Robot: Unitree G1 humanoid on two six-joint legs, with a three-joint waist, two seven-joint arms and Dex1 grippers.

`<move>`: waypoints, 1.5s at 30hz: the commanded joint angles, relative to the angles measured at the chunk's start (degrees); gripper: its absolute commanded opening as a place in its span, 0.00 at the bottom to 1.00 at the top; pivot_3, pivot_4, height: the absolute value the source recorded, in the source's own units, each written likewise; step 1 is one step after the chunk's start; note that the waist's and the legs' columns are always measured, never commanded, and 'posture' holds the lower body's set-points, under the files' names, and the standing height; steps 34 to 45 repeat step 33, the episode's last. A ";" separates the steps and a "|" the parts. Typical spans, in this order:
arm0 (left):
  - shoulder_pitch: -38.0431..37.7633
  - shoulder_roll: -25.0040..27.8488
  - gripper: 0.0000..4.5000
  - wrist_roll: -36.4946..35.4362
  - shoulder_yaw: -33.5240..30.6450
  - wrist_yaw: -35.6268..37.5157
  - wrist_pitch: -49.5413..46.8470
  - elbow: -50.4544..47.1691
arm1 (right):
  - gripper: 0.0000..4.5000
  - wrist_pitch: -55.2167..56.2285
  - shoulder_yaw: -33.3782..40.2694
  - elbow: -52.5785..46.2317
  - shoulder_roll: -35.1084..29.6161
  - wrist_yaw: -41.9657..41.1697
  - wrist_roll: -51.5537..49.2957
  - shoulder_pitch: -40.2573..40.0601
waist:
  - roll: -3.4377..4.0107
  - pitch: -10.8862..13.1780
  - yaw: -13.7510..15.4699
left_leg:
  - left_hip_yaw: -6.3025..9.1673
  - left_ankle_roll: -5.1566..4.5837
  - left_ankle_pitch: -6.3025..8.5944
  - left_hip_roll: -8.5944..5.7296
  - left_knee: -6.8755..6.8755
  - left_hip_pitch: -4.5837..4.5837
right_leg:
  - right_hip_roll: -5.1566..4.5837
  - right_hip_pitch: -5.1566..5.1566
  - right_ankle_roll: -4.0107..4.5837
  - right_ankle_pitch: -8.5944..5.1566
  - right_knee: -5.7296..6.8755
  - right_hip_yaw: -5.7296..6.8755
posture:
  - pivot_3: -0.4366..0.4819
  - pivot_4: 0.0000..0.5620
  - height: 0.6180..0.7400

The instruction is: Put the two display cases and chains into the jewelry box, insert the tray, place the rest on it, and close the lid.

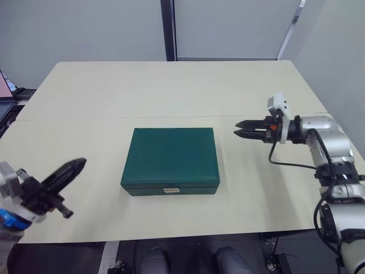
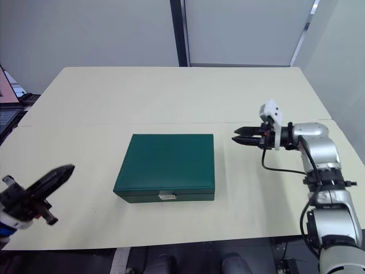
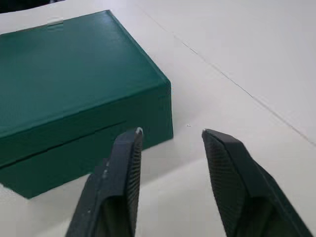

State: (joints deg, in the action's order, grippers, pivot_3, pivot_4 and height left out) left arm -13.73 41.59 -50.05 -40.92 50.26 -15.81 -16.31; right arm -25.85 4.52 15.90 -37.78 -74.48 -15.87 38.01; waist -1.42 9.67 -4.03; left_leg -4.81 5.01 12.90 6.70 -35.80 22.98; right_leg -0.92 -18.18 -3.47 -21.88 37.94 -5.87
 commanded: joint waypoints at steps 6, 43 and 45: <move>12.72 8.84 0.47 10.26 7.39 0.88 -2.06 17.80 | 1.00 -1.91 10.20 -11.91 -6.04 6.89 -5.08 -14.77 | 0.01 0.01 0.47 | -0.01 0.01 -0.01 -0.01 -0.04 -0.03 | 0.03 0.00 0.00 0.00 0.05 -0.03 | 0.48 0.27 1.00; 20.07 8.90 0.99 18.37 12.94 10.89 2.12 30.37 | 1.00 1.22 14.00 -16.57 -7.52 11.87 -10.08 -29.02 | -0.01 0.00 1.46 | -0.03 0.02 -0.01 0.01 -0.08 0.00 | 0.04 0.00 -0.01 0.00 0.09 -0.01 | 0.48 0.27 1.00; 20.07 8.90 0.99 18.37 12.94 10.89 2.12 30.37 | 1.00 1.22 14.00 -16.57 -7.52 11.87 -10.08 -29.02 | -0.01 0.00 1.46 | -0.03 0.02 -0.01 0.01 -0.08 0.00 | 0.04 0.00 -0.01 0.00 0.09 -0.01 | 0.48 0.27 1.00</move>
